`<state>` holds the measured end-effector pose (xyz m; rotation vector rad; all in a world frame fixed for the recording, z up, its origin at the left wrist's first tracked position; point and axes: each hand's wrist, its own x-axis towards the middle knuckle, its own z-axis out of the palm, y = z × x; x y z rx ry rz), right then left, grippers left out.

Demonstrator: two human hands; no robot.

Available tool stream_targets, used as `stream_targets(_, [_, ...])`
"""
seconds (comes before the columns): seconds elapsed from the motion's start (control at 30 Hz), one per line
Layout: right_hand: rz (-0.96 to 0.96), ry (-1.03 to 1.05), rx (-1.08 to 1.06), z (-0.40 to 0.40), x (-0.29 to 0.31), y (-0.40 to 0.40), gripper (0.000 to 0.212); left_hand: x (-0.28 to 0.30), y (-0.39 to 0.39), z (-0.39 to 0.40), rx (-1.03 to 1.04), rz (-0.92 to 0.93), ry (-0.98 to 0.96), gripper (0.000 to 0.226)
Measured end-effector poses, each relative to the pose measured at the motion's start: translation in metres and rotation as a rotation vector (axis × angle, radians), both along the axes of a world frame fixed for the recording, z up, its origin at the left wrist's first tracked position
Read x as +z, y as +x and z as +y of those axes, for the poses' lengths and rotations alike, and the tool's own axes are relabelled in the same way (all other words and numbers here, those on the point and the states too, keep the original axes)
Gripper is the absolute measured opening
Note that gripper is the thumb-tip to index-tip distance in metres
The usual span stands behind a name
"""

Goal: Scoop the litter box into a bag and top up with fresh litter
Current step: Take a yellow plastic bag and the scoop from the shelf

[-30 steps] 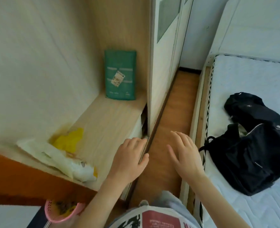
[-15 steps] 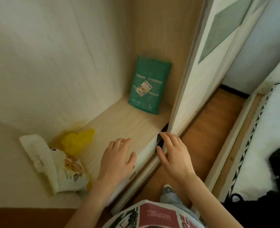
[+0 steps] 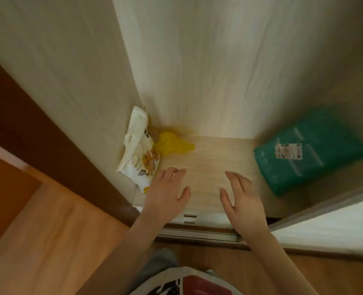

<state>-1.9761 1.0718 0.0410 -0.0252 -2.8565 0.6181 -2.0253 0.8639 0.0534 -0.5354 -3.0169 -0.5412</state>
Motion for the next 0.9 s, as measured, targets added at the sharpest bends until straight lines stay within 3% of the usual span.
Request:
stream_targets(0.3, [-0.005, -0.019, 0.200, -0.034, -0.008, -0.061, 0.054, -0.008, -0.019, -0.035, 0.143, -0.007, -0.042, 0.060])
stream_targets(0.57, [0.034, -0.081, 0.284, -0.090, -0.002, -0.128, 0.055, -0.004, -0.083, -0.084, 0.214, 0.084, -0.006, 0.045])
stream_targets(0.73, [-0.049, -0.240, 0.268, -0.143, -0.002, -0.180, 0.047, -0.035, -0.140, -0.101, 0.515, -0.110, 0.119, 0.040])
stream_targets(0.83, [-0.170, -0.344, 0.246, -0.172, -0.005, -0.203, 0.046, -0.060, -0.160, -0.111, 0.659, -0.302, 0.214, 0.052])
stream_targets(0.9, [-0.225, -0.359, 0.226, -0.182, -0.010, -0.211, 0.048, -0.078, -0.163, -0.119, 0.674, -0.401, 0.180, 0.058])
